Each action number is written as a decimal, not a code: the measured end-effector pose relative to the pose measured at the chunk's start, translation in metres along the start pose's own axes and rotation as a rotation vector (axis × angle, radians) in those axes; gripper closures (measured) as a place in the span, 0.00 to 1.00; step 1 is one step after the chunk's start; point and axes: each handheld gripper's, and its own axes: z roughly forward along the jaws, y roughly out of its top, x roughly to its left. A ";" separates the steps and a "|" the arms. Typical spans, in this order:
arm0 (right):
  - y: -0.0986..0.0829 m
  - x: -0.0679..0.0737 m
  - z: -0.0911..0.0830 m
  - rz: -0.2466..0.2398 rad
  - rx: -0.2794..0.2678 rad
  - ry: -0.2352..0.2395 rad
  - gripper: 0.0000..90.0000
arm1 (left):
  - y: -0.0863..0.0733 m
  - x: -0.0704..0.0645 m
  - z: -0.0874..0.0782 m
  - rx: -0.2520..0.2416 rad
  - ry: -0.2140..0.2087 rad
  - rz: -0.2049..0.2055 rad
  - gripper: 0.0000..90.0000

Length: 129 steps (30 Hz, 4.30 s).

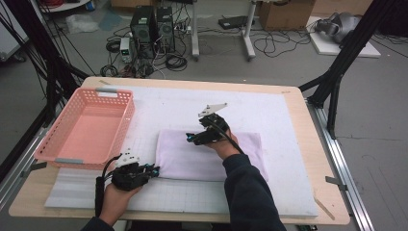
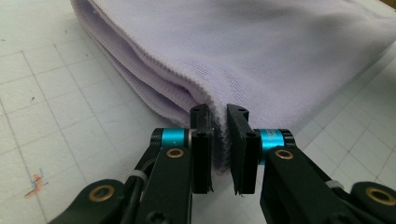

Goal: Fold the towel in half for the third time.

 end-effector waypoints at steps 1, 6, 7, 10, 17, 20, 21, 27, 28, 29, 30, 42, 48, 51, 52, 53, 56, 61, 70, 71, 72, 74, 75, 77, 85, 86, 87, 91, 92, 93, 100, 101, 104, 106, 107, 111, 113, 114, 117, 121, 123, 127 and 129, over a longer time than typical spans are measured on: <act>0.003 0.001 0.005 -0.008 0.003 0.012 0.24 | 0.000 0.000 0.000 0.001 -0.001 -0.004 0.89; 0.016 0.009 0.033 -0.050 0.048 0.064 0.31 | -0.001 0.001 0.000 0.013 -0.004 -0.015 0.89; 0.017 0.010 0.039 -0.057 0.054 0.070 0.31 | -0.001 0.002 0.000 0.016 -0.005 -0.020 0.89; 0.019 0.012 0.055 -0.059 0.096 0.073 0.31 | -0.002 0.003 0.001 0.025 -0.007 -0.033 0.89; 0.033 0.019 0.084 -0.108 0.141 0.108 0.37 | -0.003 0.004 0.001 0.039 -0.012 -0.040 0.89; 0.036 0.022 0.095 -0.136 0.179 0.127 0.43 | -0.004 0.006 0.000 0.044 -0.013 -0.045 0.90; 0.037 0.023 0.098 -0.140 0.192 0.137 0.46 | -0.004 0.006 0.000 0.046 -0.013 -0.046 0.90; 0.041 0.025 0.099 -0.139 0.215 0.209 0.82 | -0.001 0.006 -0.003 0.041 0.012 -0.045 0.92; 0.042 0.027 0.099 -0.162 0.208 0.203 0.86 | 0.000 0.007 -0.005 0.034 0.014 -0.050 0.93; 0.043 0.028 0.099 -0.176 0.204 0.196 0.87 | 0.001 0.008 -0.006 0.026 0.017 -0.052 0.93; 0.043 0.030 0.099 -0.169 0.202 0.195 0.88 | 0.001 0.009 -0.009 0.020 0.019 -0.053 0.93; 0.053 0.031 0.069 -0.182 0.043 0.168 0.89 | 0.015 0.004 -0.023 -0.079 -0.004 -0.026 0.93; 0.044 0.018 0.040 -0.160 -0.002 0.151 0.89 | 0.030 -0.012 -0.011 -0.110 -0.077 -0.023 0.94; 0.035 0.011 0.025 -0.144 -0.020 0.136 0.89 | 0.039 -0.021 -0.001 -0.119 -0.119 -0.032 0.94; 0.032 0.008 0.020 -0.140 -0.025 0.129 0.89 | 0.043 -0.025 0.004 -0.117 -0.131 -0.024 0.94; 0.029 0.005 0.015 -0.130 -0.030 0.124 0.89 | 0.046 -0.030 0.008 -0.108 -0.142 -0.013 0.94; 0.020 -0.003 0.000 -0.112 -0.045 0.114 0.89 | 0.055 -0.046 0.022 -0.087 -0.163 0.029 0.94; 0.002 -0.017 -0.023 -0.085 -0.068 0.088 0.89 | 0.068 -0.064 0.042 -0.070 -0.198 0.052 0.94; -0.023 -0.037 -0.052 -0.054 -0.080 0.045 0.89 | 0.085 -0.092 0.080 -0.029 -0.262 0.066 0.94; -0.026 -0.039 -0.055 -0.053 -0.078 0.039 0.89 | 0.086 -0.094 0.084 -0.026 -0.267 0.065 0.93; -0.028 -0.042 -0.057 -0.051 -0.077 0.031 0.89 | 0.088 -0.097 0.087 -0.021 -0.273 0.064 0.93; -0.034 -0.046 -0.062 -0.038 -0.069 0.022 0.89 | 0.091 -0.101 0.094 -0.015 -0.285 0.063 0.93; -0.036 -0.048 -0.064 -0.037 -0.070 0.016 0.89 | 0.092 -0.103 0.098 -0.016 -0.289 0.057 0.93; -0.041 -0.051 -0.068 -0.022 -0.065 0.010 0.89 | 0.094 -0.108 0.104 -0.013 -0.297 0.055 0.93; -0.059 -0.064 -0.080 -0.005 -0.053 -0.028 0.88 | 0.094 -0.121 0.127 -0.007 -0.310 0.045 0.93; -0.061 -0.065 -0.081 0.001 -0.051 -0.030 0.88 | 0.094 -0.123 0.130 -0.007 -0.312 0.039 0.93; -0.063 -0.067 -0.082 0.005 -0.051 -0.034 0.88 | 0.094 -0.123 0.130 -0.007 -0.312 0.039 0.93; -0.068 -0.070 -0.086 0.020 -0.052 -0.048 0.88 | 0.096 -0.133 0.144 0.005 -0.314 0.045 0.93; -0.070 -0.071 -0.087 0.021 -0.052 -0.055 0.88 | 0.096 -0.134 0.146 0.004 -0.314 0.045 0.93; -0.070 -0.071 -0.088 0.021 -0.053 -0.059 0.87 | 0.097 -0.136 0.147 0.002 -0.311 0.044 0.92; -0.084 -0.077 -0.106 0.106 -0.075 -0.170 0.67 | 0.098 -0.126 0.127 -0.114 -0.286 0.097 0.40; -0.088 -0.077 -0.112 0.114 -0.070 -0.197 0.66 | 0.099 -0.123 0.120 -0.134 -0.270 0.107 0.38; -0.100 -0.079 -0.129 0.147 -0.070 -0.253 0.65 | 0.098 -0.104 0.099 -0.183 -0.226 0.133 0.35; -0.109 -0.076 -0.141 0.170 -0.097 -0.275 0.65 | 0.094 -0.088 0.088 -0.206 -0.205 0.131 0.34; -0.112 -0.074 -0.146 0.174 -0.100 -0.290 0.65 | 0.091 -0.079 0.083 -0.212 -0.192 0.127 0.33; -0.131 -0.060 -0.162 0.185 -0.116 -0.318 0.66 | 0.076 -0.047 0.067 -0.214 -0.116 0.116 0.31; -0.140 -0.050 -0.166 0.180 -0.124 -0.314 0.67 | 0.069 -0.034 0.060 -0.205 -0.079 0.112 0.30; -0.145 -0.045 -0.167 0.184 -0.125 -0.308 0.67 | 0.065 -0.029 0.058 -0.202 -0.064 0.114 0.29; -0.156 -0.030 -0.165 0.174 -0.129 -0.292 0.69 | 0.057 -0.017 0.049 -0.228 -0.026 0.134 0.29; -0.163 -0.013 -0.163 0.168 -0.171 -0.248 0.74 | 0.047 -0.004 0.040 -0.254 0.008 0.144 0.24; -0.162 -0.006 -0.162 0.160 -0.176 -0.228 0.74 | 0.043 0.001 0.036 -0.253 0.020 0.149 0.24; -0.160 0.005 -0.156 0.169 -0.180 -0.163 0.70 | 0.038 0.009 0.030 -0.257 0.015 0.128 0.25; -0.160 0.008 -0.152 0.176 -0.167 -0.133 0.68 | 0.037 0.012 0.028 -0.260 0.012 0.115 0.25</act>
